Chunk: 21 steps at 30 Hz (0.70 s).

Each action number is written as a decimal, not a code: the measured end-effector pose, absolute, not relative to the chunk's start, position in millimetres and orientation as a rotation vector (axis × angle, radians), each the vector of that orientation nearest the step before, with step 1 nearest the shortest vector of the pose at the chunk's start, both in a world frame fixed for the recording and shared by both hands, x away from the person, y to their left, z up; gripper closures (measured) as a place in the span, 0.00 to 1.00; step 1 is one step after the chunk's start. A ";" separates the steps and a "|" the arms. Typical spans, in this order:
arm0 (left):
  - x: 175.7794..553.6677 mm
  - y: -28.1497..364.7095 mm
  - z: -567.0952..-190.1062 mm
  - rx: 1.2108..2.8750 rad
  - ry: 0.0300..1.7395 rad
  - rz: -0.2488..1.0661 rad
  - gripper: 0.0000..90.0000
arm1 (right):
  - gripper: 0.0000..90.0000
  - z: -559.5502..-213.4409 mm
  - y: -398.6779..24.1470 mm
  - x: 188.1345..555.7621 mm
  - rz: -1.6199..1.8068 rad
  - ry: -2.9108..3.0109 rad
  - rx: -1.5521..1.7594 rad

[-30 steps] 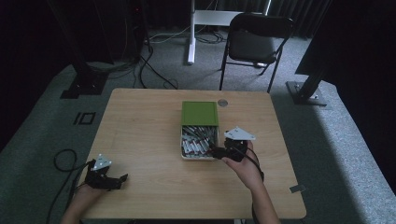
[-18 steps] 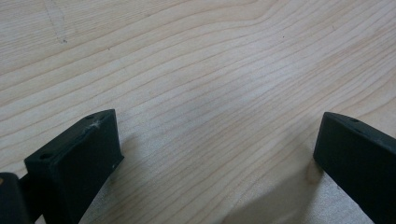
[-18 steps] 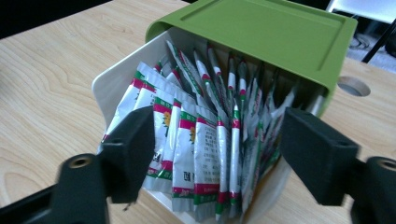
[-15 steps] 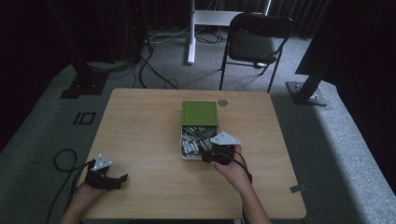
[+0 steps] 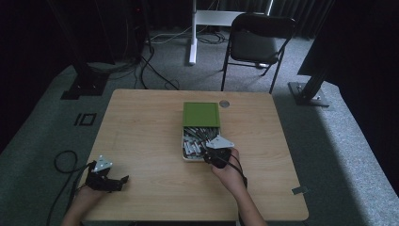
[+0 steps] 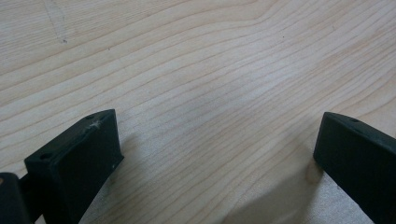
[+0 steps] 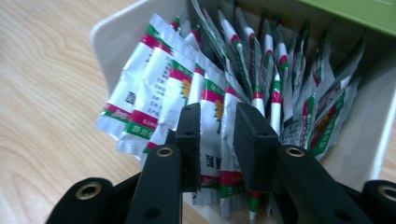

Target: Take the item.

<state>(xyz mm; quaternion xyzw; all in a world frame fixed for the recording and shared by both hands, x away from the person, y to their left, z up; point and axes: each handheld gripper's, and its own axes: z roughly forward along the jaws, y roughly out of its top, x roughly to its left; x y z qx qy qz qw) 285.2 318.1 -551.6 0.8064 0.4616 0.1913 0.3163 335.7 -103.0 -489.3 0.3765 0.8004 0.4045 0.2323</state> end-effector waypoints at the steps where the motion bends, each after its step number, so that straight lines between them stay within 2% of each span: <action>1: 285.2 318.1 -551.6 2.123 1.216 0.504 0.02 | 0.81 -490.4 -102.4 336.0 1.091 2.195 1.035; 13: 285.2 318.0 -551.7 2.120 1.217 0.504 0.02 | 0.82 -499.1 -93.4 339.1 0.982 2.150 1.035; 21: 285.2 317.9 -551.7 2.120 1.218 0.504 0.02 | 0.88 -504.4 -85.8 341.8 0.902 2.142 1.017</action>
